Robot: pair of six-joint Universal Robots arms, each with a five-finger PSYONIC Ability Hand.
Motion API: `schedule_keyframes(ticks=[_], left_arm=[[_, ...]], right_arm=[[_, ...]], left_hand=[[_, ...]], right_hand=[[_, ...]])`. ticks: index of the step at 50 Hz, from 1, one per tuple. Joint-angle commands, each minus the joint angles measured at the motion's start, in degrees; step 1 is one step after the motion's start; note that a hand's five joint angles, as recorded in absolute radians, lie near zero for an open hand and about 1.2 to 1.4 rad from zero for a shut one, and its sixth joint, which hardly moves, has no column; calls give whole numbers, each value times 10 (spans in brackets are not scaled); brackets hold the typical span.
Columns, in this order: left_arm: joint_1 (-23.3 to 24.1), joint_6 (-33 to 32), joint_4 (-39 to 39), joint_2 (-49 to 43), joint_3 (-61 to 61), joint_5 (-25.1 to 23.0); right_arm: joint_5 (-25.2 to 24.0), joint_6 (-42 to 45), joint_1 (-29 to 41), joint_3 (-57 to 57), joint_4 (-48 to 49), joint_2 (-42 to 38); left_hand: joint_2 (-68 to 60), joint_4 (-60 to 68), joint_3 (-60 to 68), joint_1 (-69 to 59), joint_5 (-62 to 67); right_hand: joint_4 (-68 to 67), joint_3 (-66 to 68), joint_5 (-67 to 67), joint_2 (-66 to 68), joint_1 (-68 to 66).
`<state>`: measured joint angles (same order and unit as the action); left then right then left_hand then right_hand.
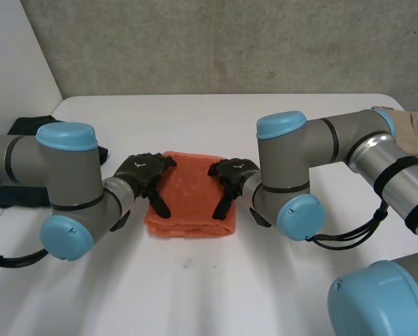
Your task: Fold the laundry.
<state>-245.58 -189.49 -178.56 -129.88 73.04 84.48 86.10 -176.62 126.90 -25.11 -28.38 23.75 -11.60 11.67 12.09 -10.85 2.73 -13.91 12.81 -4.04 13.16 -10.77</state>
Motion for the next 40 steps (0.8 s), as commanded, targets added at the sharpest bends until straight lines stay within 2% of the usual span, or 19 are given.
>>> schedule_keyframes(ticks=[1, 6, 14, 15, 18, 19, 23, 27, 40], left_arm=[[1, -69, 20, 10, -4, 12], [9, -92, 19, 51, -5, 12], [18, -90, 11, 173, 3, 5], [23, -91, 12, 195, 4, -3], [28, -91, 15, 219, 6, -22], [29, -90, 18, 233, 7, -41], [25, -81, 32, 256, 10, -86], [18, -65, 47, 263, 10, -106], [12, -54, 48, 263, 14, -108]], right_arm=[[7, 40, 3, -12, 1, 36], [41, 49, 7, -56, 44, 94], [55, 109, 12, -283, 226, 247], [55, 126, 13, -336, 264, 272], [55, 145, 19, -401, 313, 298], [57, 152, 26, -432, 338, 306], [59, 140, 49, -475, 351, 307], [60, 114, 63, -487, 352, 297], [59, 101, 84, -432, 358, 191]], left_hand=[[2, -3, -7, -5, -13], [7, -8, -12, 0, -18], [16, -17, -21, 9, -27], [16, -17, -21, 9, -27], [16, -17, -21, 9, -27], [16, -17, -21, 9, -27], [16, -17, -21, 9, -27], [16, -17, -21, 9, -27], [16, -17, -21, 9, -27]], right_hand=[[39, -28, 40, -32, 8], [39, -28, 40, -32, 8], [39, -28, 40, -32, 8], [39, -28, 40, -32, 8], [39, -28, 40, -32, 8], [39, -28, 40, -32, 8], [39, -28, 40, -32, 8], [39, -28, 40, -32, 8], [39, -28, 40, -32, 8]])
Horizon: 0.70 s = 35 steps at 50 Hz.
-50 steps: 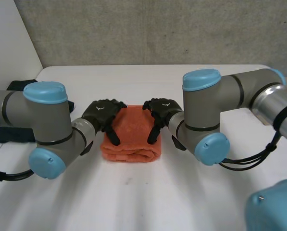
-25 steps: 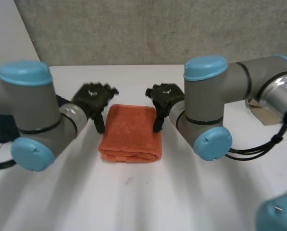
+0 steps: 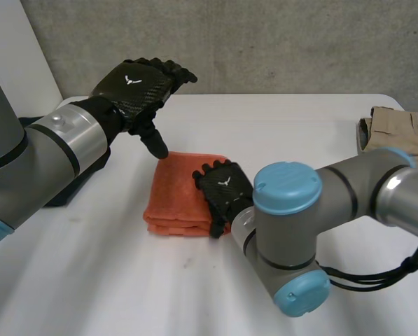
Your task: Fold the laundry.
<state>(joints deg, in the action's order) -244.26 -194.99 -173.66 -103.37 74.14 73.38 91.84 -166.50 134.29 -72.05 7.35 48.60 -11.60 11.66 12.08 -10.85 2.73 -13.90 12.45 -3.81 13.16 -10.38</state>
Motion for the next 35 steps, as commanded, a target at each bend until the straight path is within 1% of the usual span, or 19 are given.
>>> schedule_keyframes(ticks=[1, 6, 14, 17, 20, 28, 32, 35], left_arm=[[-1, 1, -2, -3, 3, 3], [-2, 1, -2, -3, 6, 3], [5, 1, -2, -9, 7, 3], [5, 1, -2, -9, 7, 2], [4, 1, -2, -9, 8, 3], [10, 0, 1, -10, 12, 0], [12, 1, 1, -9, 14, -17], [12, 1, 5, -9, 14, -48]], right_arm=[[2, -1, 12, 41, 2, -61], [3, 4, 13, 61, 24, -85], [3, 11, 13, 98, 32, -116], [4, 14, 13, 110, 32, -126], [4, 25, 13, 124, 32, -135], [3, 46, 13, 151, 35, -143], [4, 49, 13, 165, 35, -147], [4, 55, 13, 175, 36, -154]], left_hand=[[16, -17, -21, 9, -27], [16, -17, -21, 9, -27], [16, -17, -21, 9, -27], [16, -17, -21, 9, -27], [16, -17, -21, 9, -27], [16, -17, -21, 9, -27], [16, -16, -20, 8, -27], [14, -14, -19, 6, -25]], right_hand=[[39, -24, 38, -32, 4], [39, -24, 38, -32, 4], [-81, 96, -82, 88, -116], [-105, 119, -106, 112, -140], [-164, 178, -164, 171, -199], [-201, 215, -202, 208, -236], [-204, 219, -205, 211, -239], [-206, 220, -207, 213, -241]])
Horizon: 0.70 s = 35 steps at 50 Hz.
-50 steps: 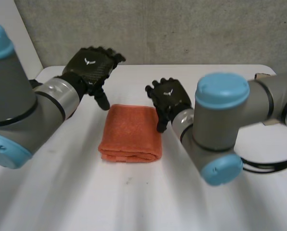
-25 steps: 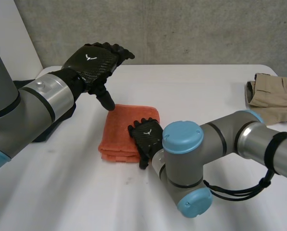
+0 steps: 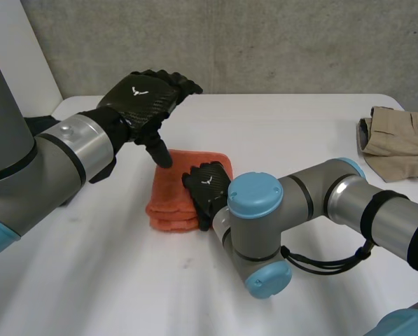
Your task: Fold the laundry.
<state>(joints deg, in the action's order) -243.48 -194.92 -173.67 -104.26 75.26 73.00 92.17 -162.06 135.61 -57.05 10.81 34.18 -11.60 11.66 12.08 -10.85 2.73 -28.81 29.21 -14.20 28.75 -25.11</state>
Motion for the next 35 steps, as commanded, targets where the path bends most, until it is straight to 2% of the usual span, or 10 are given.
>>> schedule_keyframes(ticks=[1, 6, 12, 16, 20, 21, 30, 33, 34, 35], left_arm=[[3, 0, 7, 0, 2, -56], [-3, 11, 31, 1, 2, -117], [-14, 30, 38, 5, 2, -148], [-20, 35, 38, 7, 2, -151], [-21, 38, 37, 7, 2, -151], [-21, 38, 37, 7, 2, -151], [-26, 39, 37, 13, -1, -151], [-28, 39, 36, 19, -1, -151], [-28, 39, 36, 19, -2, -151], [-28, 39, 36, 19, -2, -151]], right_arm=[[0, 13, 0, 28, 2, -10], [-1, 21, 0, 41, 0, -22], [-1, 22, 0, 45, 0, -30], [-1, 23, 0, 48, 2, -30], [0, 23, -1, 54, 8, -25], [0, 22, -1, 55, 8, -24], [-1, 23, -10, 45, 2, 5], [-11, 22, -39, 19, -4, 21], [-14, 22, -43, 17, -8, 23], [-23, 21, -48, 11, -17, 28]], left_hand=[[14, -14, -19, 6, -25], [11, -11, -15, 3, -22], [11, -11, -15, 3, -22], [11, -11, -15, 3, -22], [9, -9, -14, 1, -20], [9, -9, -14, 1, -20], [9, -9, -14, 1, -20], [9, -9, -14, 1, -20], [9, -9, -14, 1, -20], [7, -8, -12, 0, -18]], right_hand=[[-58, 54, -104, 59, -95], [-75, 71, -121, 76, -112], [-141, 137, -187, 141, -178], [-277, 273, -323, 277, -314], [-505, 501, -551, 506, -542], [-512, 508, -558, 512, -549], [-512, 508, -558, 512, -549], [-506, 502, -552, 506, -543], [-368, 364, -414, 368, -405], [-101, 97, -147, 102, -138]])
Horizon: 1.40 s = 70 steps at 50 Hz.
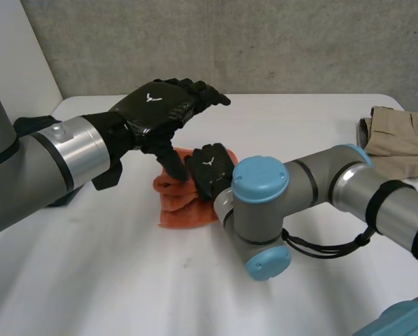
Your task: Fold the laundry.
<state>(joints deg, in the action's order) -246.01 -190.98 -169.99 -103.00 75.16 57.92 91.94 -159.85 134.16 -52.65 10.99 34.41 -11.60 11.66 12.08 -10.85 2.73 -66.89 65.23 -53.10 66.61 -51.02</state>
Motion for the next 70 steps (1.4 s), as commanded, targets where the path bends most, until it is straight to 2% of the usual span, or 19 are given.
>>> schedule_keyframes(ticks=[1, 5, 6, 11, 24, 32, 38, 46, 50, 53, 55, 57, 58, 62, 67, 70], left_arm=[[-3, 0, -1, 6, -1, 0], [-3, 0, -1, 5, 1, 1], [-3, 0, -1, 5, 2, 1], [-3, 0, -1, 5, 3, 1], [-2, 0, -1, 6, 3, 1], [-2, 0, -2, 6, 4, 1], [-3, 0, -2, 6, 4, 1], [-3, 1, -2, 6, 4, 1], [-3, 1, -2, 6, 5, 1], [-3, 2, -2, 6, 5, 1], [-3, 3, -1, 6, 5, 1], [-3, 6, -2, 6, 5, 1], [-3, 8, -2, 6, 5, 1], [-3, 12, -2, 7, 5, 0], [-3, 14, -2, 7, 5, 0], [-3, 14, -2, 7, 5, 0]], right_arm=[[-26, -1, -35, -36, -24, 28], [-49, -11, -37, -42, -60, 32], [-52, -11, -38, -44, -68, 33], [-56, -10, -37, -63, -72, 45], [-55, -4, -38, -67, -62, 33], [-56, 0, -36, -42, -59, 8], [-53, -1, -35, -27, -50, 0], [-54, -3, -35, 18, -39, -16], [-50, -3, -35, 43, -40, -36], [-50, -2, -35, 55, -40, -48], [-51, -2, -35, 61, -40, -51], [-51, -2, -35, 62, -41, -53], [-51, -2, -35, 62, -43, -52], [-51, -3, -38, 51, -49, -41], [-52, 3, -49, 27, -72, 5], [-60, 22, -79, -5, -84, 35]], left_hand=[[7, -8, -12, 0, -18], [7, -8, -12, 0, -18], [7, -8, -12, 0, -18], [7, -8, -12, 0, -18], [7, -8, -12, 0, -18], [7, -8, -12, 0, -18], [7, -8, -12, 0, -18], [7, -8, -12, 0, -18], [7, -8, -12, 0, -18], [7, -8, -12, 0, -18], [7, -8, -12, 0, -18], [7, -8, -12, 0, -18], [7, -8, -12, 0, -18], [7, -8, -12, 0, -18], [7, -8, -12, 0, -18], [7, -8, -12, 0, -18]], right_hand=[[340, -324, 302, -338, 182], [413, -396, 375, -410, 254], [477, -460, 439, -474, 318], [568, -551, 530, -565, 409], [531, -514, 493, -528, 372], [496, -479, 458, -493, 337], [415, -399, 377, -412, 256], [407, -390, 369, -404, 248], [356, -340, 318, -353, 198], [266, -249, 228, -263, 107], [168, -152, 130, -166, 10], [126, -109, 88, -123, -33], [47, -31, 9, -45, -111], [-131, 147, -169, 134, -290], [-131, 148, -169, 134, -290], [-131, 148, -169, 134, -290]])
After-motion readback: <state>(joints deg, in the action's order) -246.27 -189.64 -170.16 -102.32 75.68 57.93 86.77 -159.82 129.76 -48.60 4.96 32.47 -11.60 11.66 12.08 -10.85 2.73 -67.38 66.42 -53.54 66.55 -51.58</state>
